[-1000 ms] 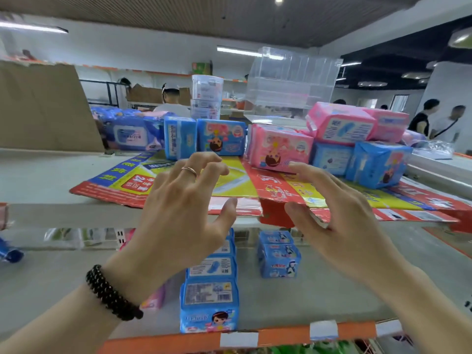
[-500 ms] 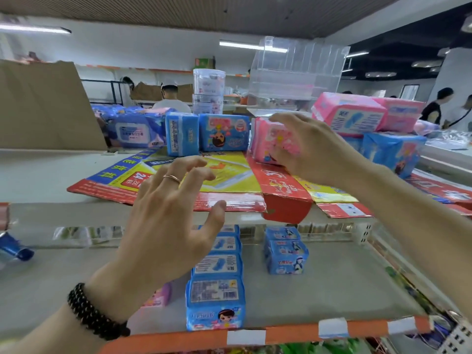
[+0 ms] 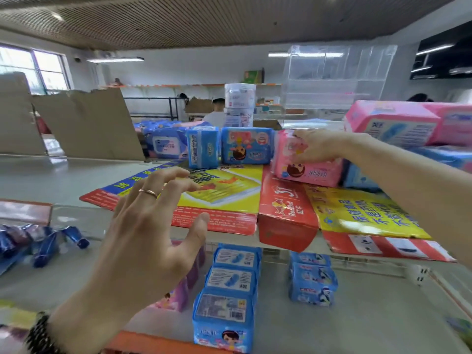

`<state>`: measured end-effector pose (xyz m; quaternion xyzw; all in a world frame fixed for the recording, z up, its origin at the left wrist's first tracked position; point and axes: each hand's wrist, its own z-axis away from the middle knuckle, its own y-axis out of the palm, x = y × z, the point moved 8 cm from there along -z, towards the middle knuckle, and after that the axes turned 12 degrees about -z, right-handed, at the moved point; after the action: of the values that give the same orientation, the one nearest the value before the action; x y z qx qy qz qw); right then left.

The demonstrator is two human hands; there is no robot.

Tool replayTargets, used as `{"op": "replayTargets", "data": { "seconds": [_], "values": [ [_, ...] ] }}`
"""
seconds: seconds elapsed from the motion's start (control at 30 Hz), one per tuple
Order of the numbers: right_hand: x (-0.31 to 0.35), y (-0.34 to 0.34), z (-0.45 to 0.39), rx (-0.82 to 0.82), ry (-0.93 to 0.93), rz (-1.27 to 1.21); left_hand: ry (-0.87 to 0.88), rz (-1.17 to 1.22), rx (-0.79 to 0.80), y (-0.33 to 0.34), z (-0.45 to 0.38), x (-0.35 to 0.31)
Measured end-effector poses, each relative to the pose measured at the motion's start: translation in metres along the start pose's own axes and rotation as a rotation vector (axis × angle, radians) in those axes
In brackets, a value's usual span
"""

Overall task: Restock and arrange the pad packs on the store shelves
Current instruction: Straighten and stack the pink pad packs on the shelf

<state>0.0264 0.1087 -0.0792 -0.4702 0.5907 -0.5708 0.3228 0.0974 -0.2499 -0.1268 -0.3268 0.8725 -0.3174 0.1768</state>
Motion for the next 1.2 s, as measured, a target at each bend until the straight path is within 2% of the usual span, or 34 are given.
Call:
{"op": "replayTargets", "data": {
  "seconds": [0.1, 0.23, 0.33, 0.43, 0.57, 0.67, 0.77, 0.83, 0.93, 1.07, 1.13, 1.2],
  "values": [
    [-0.003, 0.001, -0.009, -0.015, -0.027, -0.074, -0.004, -0.012, 0.002, 0.003, 0.002, -0.015],
    [0.001, -0.001, -0.004, 0.069, -0.114, -0.219, 0.030, -0.030, 0.022, 0.013, 0.002, -0.036],
    [0.006, -0.007, 0.002, 0.049, -0.183, -0.194, 0.036, -0.016, 0.024, 0.016, 0.000, -0.048],
    [0.006, -0.004, 0.001, 0.052, -0.177, -0.146, 0.040, -0.034, 0.021, 0.018, -0.001, -0.059],
    [0.005, -0.011, 0.000, -0.047, -0.184, -0.040, 0.067, -0.049, -0.005, 0.015, -0.003, -0.068],
    [0.025, -0.024, 0.019, -0.140, -0.306, 0.013, 0.017, 0.121, 0.021, 0.014, -0.002, -0.062],
    [0.053, -0.047, 0.054, -0.341, -0.443, 0.057, -0.053, 0.254, 0.036, 0.014, -0.001, -0.055],
    [0.070, -0.068, 0.084, -0.480, -0.531, -0.082, -0.086, 0.320, 0.031, 0.015, -0.001, -0.051],
    [0.082, -0.091, 0.119, -0.596, -0.587, -0.513, -0.186, 0.441, 0.043, 0.020, 0.000, -0.042],
    [0.084, -0.081, 0.160, -0.678, -0.546, -1.072, -0.203, 0.829, 0.085, 0.021, 0.001, -0.044],
    [0.090, -0.063, 0.182, -0.697, -0.546, -1.230, -0.161, 1.042, 0.092, 0.019, 0.003, -0.047],
    [0.096, -0.043, 0.206, -0.736, -0.546, -1.279, -0.163, 1.171, 0.063, 0.020, 0.012, -0.045]
  ]
}}
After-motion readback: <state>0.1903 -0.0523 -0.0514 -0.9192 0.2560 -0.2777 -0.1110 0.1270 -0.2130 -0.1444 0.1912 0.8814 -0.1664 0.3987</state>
